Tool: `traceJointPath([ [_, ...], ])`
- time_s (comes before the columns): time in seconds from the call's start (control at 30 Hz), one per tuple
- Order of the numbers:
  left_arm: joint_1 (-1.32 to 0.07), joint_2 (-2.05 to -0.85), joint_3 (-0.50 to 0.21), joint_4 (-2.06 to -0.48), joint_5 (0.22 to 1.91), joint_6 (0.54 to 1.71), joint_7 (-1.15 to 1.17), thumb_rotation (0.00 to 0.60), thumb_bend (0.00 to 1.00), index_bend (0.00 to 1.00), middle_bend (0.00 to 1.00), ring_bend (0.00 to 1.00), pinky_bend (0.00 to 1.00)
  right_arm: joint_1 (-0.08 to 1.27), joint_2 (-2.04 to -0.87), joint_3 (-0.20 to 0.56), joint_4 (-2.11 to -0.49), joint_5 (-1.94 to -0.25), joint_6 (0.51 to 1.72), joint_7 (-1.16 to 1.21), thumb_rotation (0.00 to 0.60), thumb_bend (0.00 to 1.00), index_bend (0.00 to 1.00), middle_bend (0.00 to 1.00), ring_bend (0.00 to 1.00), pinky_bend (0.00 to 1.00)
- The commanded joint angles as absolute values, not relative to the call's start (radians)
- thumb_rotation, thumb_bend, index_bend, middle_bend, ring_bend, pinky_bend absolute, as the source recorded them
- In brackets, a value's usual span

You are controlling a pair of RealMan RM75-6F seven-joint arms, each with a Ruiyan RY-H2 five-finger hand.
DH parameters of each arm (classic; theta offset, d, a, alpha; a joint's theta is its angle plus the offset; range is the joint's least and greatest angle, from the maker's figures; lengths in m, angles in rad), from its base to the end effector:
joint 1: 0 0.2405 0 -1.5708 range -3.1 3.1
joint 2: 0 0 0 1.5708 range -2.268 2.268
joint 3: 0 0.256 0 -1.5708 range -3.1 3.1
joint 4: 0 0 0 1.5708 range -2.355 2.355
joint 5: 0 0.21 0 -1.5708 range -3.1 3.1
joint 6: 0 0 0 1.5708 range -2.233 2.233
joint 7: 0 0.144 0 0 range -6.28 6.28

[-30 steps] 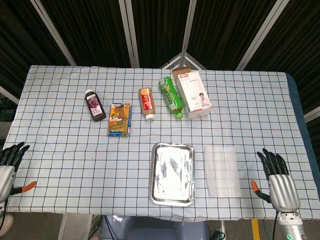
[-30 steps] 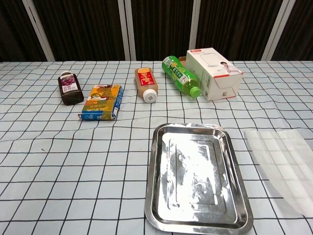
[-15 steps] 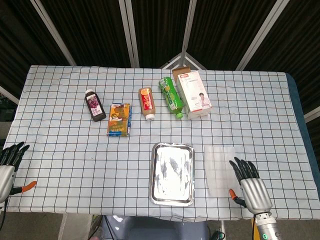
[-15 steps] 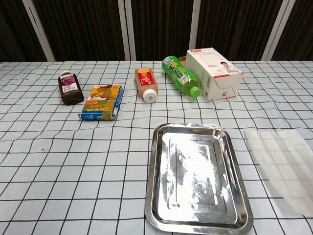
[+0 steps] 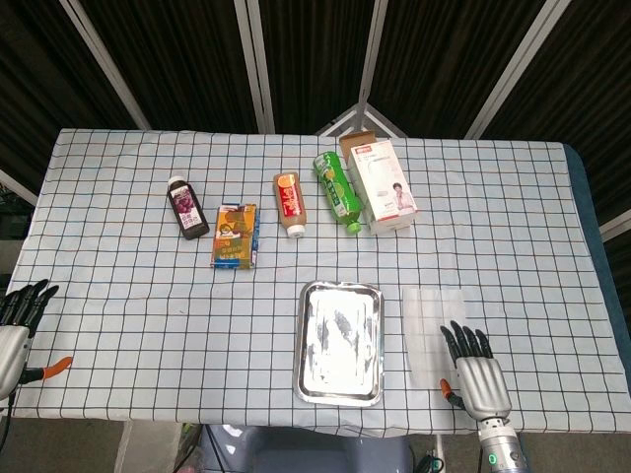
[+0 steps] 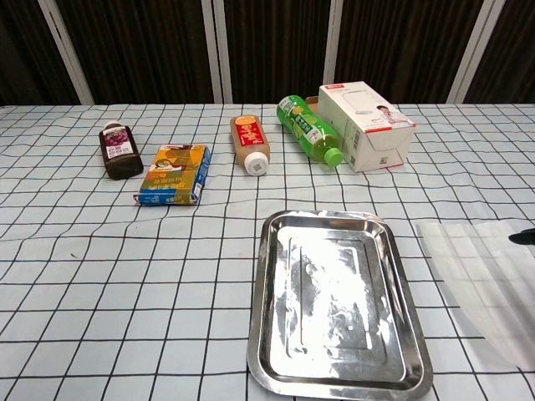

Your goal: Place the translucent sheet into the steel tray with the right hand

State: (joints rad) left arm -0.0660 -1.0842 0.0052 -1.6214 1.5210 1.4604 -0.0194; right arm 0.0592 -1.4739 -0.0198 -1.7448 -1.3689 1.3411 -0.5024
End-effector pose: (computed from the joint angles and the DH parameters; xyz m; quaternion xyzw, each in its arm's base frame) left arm -0.3184 0.1631 0.1578 -0.6114 -0.4099 -0.3609 0.5727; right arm -0.2561 -0.1479 0.0184 0.6393 -0.4709 0.2955 0.5313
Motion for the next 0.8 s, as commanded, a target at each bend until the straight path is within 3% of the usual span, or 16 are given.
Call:
traceJointPath([
  [0.03,-0.065,-1.084,0.006,-1.622,1.524,1.463,-0.018,0.600,0.00,0.00,0.00,0.00,0.00,0.039,-1.475,-0.043,-1.725,-1.350,1.355,-0.521,0.600,0.40,0.00,0.00,0.00,0.00],
  [0.8,-0.063,-1.077,0.003,-1.626,1.520,1.466,-0.037,0.600,0.00,0.00,0.00,0.00,0.00,0.030,-1.517,-0.024,-1.604,-1.258,1.341,-0.541,0.600,0.40,0.00,0.00,0.00,0.00],
])
